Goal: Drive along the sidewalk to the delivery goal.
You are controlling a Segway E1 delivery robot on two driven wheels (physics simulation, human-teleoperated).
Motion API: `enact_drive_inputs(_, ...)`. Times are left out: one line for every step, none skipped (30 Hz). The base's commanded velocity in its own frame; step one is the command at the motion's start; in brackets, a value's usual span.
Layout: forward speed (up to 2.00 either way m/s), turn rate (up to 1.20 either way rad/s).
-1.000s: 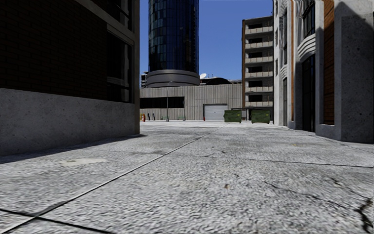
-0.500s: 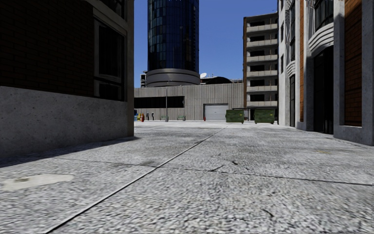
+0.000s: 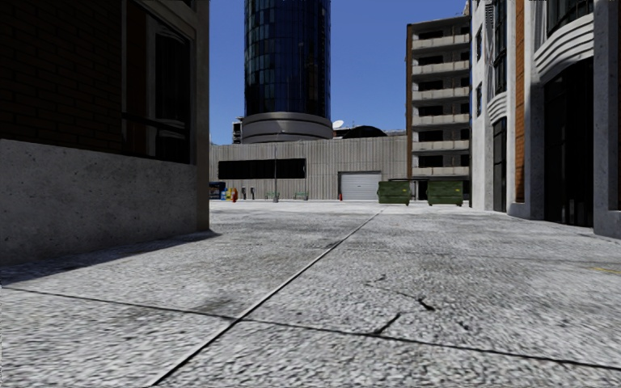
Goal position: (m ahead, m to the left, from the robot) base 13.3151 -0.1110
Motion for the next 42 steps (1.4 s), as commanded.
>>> enact_drive_inputs(2.0, 0.0)
enact_drive_inputs(2.0, 0.0)
enact_drive_inputs(2.0, 0.0)
enact_drive_inputs(2.0, 0.0)
enact_drive_inputs(2.0, 0.0)
enact_drive_inputs(2.0, 0.0)
enact_drive_inputs(2.0, 0.0)
enact_drive_inputs(2.0, 0.0)
enact_drive_inputs(2.0, 0.0)
enact_drive_inputs(2.0, 0.0)
enact_drive_inputs(2.0, 0.0)
enact_drive_inputs(2.0, 0.0)
enact_drive_inputs(2.0, 0.0)
enact_drive_inputs(2.0, 0.0)
enact_drive_inputs(2.0, 0.0)
enact_drive_inputs(2.0, 0.0)
enact_drive_inputs(2.0, 0.0)
enact_drive_inputs(2.0, 0.0)
enact_drive_inputs(2.0, 0.0)
enact_drive_inputs(2.0, 0.0)
enact_drive_inputs(2.0, 0.0)
enact_drive_inputs(2.0, 0.0)
enact_drive_inputs(2.0, 0.0)
enact_drive_inputs(2.0, 0.0)
enact_drive_inputs(2.0, 0.0)
enact_drive_inputs(2.0, 0.0)
enact_drive_inputs(2.0, 0.0)
enact_drive_inputs(2.0, 0.0)
enact_drive_inputs(2.0, 0.0)
enact_drive_inputs(2.0, 0.0)
enact_drive_inputs(2.0, 0.0)
enact_drive_inputs(2.0, 0.0)
enact_drive_inputs(2.0, 0.0)
enact_drive_inputs(2.0, 0.0)
enact_drive_inputs(2.0, 0.0)
enact_drive_inputs(2.0, 0.0)
enact_drive_inputs(2.0, 0.0)
enact_drive_inputs(2.0, 0.0)
enact_drive_inputs(2.0, 0.0)
enact_drive_inputs(2.0, 0.0)
enact_drive_inputs(2.0, 0.0)
enact_drive_inputs(2.0, 0.0)
